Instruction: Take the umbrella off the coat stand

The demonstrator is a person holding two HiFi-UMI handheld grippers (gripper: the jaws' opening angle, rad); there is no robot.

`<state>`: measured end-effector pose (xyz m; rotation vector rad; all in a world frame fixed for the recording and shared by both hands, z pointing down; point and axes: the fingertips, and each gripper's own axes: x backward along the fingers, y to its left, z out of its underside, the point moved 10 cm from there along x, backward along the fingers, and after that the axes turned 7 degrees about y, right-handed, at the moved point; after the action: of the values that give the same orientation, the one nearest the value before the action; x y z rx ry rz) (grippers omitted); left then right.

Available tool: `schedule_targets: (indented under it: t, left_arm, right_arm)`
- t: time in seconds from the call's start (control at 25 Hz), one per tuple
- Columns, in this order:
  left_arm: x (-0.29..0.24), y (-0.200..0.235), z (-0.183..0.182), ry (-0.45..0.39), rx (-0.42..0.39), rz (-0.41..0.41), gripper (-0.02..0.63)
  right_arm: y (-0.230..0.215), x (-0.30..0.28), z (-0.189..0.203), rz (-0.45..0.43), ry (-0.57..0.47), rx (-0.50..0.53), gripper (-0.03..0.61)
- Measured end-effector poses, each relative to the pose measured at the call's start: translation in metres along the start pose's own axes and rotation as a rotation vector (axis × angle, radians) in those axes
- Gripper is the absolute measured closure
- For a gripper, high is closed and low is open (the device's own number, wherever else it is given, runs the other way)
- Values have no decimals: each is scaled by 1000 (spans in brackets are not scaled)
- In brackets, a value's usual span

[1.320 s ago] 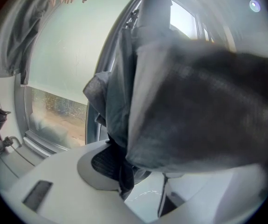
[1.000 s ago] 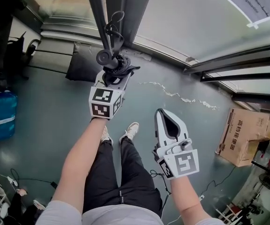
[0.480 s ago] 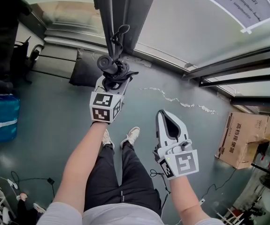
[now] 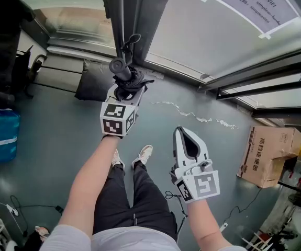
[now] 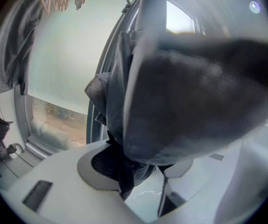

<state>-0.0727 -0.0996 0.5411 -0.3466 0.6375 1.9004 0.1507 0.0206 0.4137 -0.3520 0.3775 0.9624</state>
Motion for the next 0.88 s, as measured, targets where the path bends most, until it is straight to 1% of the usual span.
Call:
schedule_targets:
  t: [0.2, 0.36, 0.72, 0.88]
  left_arm:
    - [-2, -5, -9, -11, -2, 8, 379]
    - [-1, -6, -16, -16, -11, 4, 379]
    - [-7, -3, -19, -17, -81, -17, 379]
    - [-9, 1, -22, -23, -114, -42, 379]
  right_arm:
    - [-5, 13, -2, 33, 1, -5, 561]
    - [-5, 18, -4, 41, -5, -11, 561]
    - [0, 14, 4, 30, 10, -16, 561]
    - [2, 13, 3, 25, 12, -12, 561]
